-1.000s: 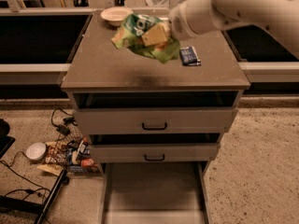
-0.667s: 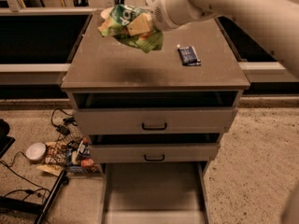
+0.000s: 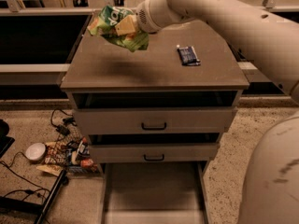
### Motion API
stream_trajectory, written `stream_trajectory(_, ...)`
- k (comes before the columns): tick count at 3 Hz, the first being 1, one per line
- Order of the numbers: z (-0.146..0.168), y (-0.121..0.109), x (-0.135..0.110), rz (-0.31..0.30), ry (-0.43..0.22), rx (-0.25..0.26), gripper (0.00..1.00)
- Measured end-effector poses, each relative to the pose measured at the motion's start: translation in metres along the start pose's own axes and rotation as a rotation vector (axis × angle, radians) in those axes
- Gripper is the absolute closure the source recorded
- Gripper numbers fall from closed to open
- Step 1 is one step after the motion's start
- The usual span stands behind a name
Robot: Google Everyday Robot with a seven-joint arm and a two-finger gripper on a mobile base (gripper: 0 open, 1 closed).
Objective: Pick green rice chip bag from bottom drawer and place on counter
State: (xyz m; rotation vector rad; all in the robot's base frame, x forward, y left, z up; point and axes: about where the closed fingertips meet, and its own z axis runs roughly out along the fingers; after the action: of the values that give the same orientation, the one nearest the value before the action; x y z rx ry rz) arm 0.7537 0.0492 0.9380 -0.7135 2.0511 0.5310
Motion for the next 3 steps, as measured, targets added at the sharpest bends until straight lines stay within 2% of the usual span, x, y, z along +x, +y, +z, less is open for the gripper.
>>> stream_trajectory(3, 0.0051, 0.0051, 0.0009, -0.003, 0.005, -0.009, 0.13)
